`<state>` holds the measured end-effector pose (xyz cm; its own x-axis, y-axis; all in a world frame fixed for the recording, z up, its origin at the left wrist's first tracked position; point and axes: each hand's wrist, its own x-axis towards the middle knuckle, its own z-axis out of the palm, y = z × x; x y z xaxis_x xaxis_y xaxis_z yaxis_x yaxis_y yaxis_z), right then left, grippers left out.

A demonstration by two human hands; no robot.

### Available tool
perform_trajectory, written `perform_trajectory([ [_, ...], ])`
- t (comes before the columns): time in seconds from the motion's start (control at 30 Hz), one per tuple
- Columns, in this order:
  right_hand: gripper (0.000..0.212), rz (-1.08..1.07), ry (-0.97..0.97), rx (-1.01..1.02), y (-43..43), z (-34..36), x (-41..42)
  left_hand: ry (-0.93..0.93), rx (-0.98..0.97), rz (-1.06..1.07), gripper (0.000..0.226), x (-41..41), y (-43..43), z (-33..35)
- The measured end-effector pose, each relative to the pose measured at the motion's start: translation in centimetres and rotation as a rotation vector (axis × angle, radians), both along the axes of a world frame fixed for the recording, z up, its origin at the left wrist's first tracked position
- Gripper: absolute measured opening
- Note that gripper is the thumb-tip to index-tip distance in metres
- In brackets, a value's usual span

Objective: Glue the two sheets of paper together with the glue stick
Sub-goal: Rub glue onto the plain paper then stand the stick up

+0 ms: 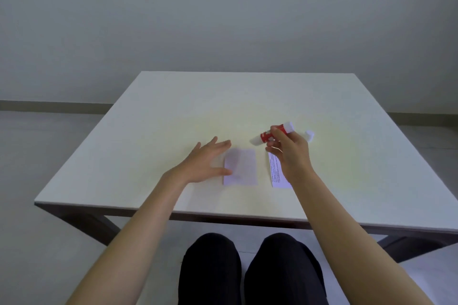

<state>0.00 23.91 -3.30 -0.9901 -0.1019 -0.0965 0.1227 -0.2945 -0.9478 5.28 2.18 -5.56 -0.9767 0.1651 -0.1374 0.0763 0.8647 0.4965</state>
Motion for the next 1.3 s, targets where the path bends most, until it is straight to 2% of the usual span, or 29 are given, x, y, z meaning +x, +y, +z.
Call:
perform_trajectory([
  [0.1,0.006,0.019,0.085,0.133,-1.5,-1.1,0.6,0.05,-0.169,-0.06,0.087,0.5,-0.3,-1.7],
  [0.33,0.006,0.121,0.321,0.608,-3.7,-2.8,1.4,0.022,-0.114,-0.039,0.091,0.4,-0.3,-2.8],
  [0.4,0.004,0.143,0.381,0.665,-3.8,-3.1,1.9,0.02,-0.102,-0.037,0.091,0.5,-0.3,-2.9],
  [0.57,0.007,0.302,0.477,0.685,-3.6,-3.3,3.2,-0.025,-0.009,-0.053,0.091,0.3,-0.8,-2.7],
  [0.63,0.005,0.341,0.455,0.658,-3.4,-3.1,3.1,-0.041,-0.011,-0.066,0.09,0.3,-1.0,-2.6],
  [0.77,0.005,0.196,0.318,0.54,-2.8,-3.1,2.0,-0.06,-0.078,-0.091,0.089,0.2,-1.0,-2.4],
  [0.87,0.003,0.149,0.358,0.586,-2.6,-3.3,2.1,-0.073,-0.081,-0.094,0.089,0.1,-1.0,-2.2],
  [1.0,0.007,0.35,0.427,0.605,-2.3,-3.6,3.4,-0.066,-0.04,-0.073,0.093,0.3,-0.9,-2.4],
  [1.07,0.009,0.421,0.365,0.506,-1.8,-3.4,3.3,-0.071,-0.045,-0.073,0.093,0.3,-0.9,-2.4],
  [1.17,0.013,0.329,0.276,0.401,-1.2,-3.2,2.2,-0.08,-0.068,-0.084,0.091,0.2,-1.0,-2.4],
  [1.3,0.004,0.141,0.271,0.465,-1.1,-3.4,1.4,-0.076,-0.061,-0.088,0.089,0.2,-1.1,-2.5],
])
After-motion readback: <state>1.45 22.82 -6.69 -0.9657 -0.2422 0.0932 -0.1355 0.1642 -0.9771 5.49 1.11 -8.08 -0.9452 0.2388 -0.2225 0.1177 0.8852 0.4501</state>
